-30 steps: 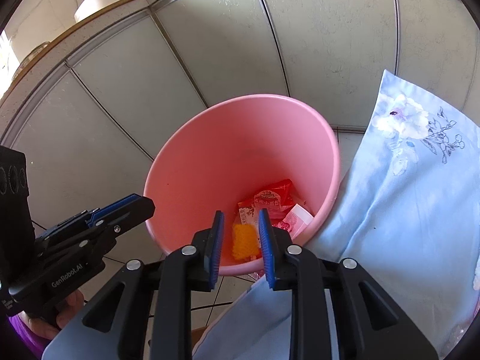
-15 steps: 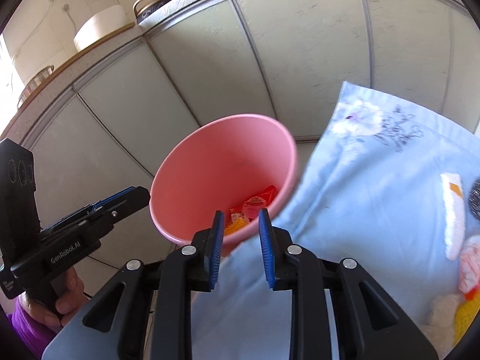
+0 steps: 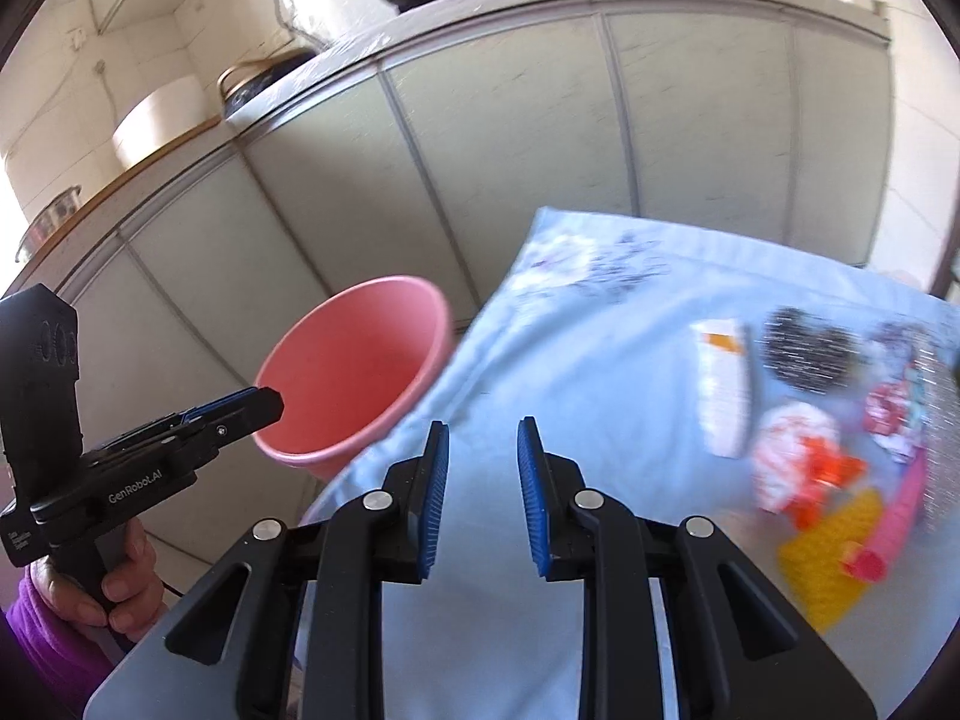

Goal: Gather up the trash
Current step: 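Move both open tools back over the trash on the table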

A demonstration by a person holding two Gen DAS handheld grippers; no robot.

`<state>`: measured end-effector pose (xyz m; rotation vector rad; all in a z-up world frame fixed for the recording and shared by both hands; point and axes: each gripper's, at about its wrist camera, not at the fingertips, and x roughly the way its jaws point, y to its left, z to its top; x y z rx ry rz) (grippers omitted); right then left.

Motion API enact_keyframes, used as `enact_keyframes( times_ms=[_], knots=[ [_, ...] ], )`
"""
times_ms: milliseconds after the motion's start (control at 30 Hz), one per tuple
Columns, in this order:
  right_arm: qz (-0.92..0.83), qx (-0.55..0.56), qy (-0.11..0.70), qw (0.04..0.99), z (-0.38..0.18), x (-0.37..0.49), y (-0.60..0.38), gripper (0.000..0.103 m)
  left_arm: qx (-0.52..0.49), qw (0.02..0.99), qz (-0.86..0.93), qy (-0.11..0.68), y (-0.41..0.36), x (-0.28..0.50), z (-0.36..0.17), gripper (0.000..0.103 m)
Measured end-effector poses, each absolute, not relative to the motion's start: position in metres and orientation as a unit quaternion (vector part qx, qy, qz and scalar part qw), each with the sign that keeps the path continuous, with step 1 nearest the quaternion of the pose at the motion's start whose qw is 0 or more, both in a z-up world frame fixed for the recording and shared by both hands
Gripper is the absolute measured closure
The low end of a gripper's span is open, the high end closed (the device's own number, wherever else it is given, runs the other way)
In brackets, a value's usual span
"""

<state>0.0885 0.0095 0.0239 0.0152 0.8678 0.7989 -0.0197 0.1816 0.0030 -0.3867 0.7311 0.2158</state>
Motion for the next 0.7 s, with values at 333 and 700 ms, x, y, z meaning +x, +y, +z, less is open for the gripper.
enact_keyframes(
  times_ms=[333, 700],
  knots=[
    [0.289, 0.025, 0.389, 0.874, 0.021, 0.085, -0.075, 0.079, -0.161, 0.913, 0.039, 0.373, 0.124, 0.003, 0.000, 0.077],
    [0.224, 0.058, 0.406, 0.884, -0.011, 0.074, -0.132, 0.079, -0.151, 0.904, -0.010, 0.400, 0.085, 0.013, -0.012, 0.077]
  ],
)
